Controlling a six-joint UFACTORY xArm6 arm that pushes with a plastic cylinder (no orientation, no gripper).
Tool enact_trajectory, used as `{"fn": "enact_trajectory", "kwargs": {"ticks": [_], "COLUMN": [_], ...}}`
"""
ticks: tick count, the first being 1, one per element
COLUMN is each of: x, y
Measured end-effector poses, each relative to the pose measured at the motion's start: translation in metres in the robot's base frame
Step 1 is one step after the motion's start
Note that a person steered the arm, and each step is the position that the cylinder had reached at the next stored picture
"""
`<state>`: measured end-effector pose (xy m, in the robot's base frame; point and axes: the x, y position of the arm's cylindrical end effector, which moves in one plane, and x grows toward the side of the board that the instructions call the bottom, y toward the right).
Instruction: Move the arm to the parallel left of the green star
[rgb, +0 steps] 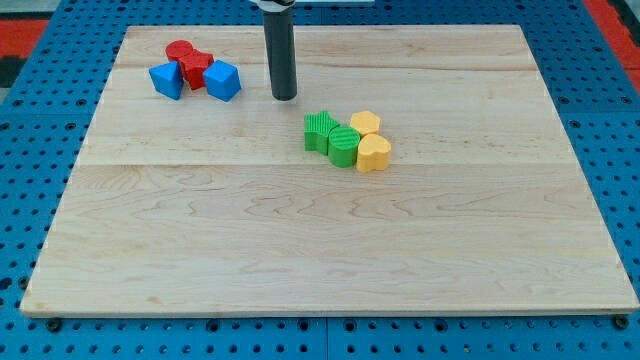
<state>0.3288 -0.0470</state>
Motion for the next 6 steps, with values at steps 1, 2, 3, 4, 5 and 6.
{"fn": "enact_trajectory", "kwargs": {"ticks": [1, 2, 3, 4, 5, 6], "x": [0.001, 0.001, 0.002, 0.037, 0.065, 0.07], "y": [0.003, 0.005, 0.005, -0.013, -0.082, -0.16]}}
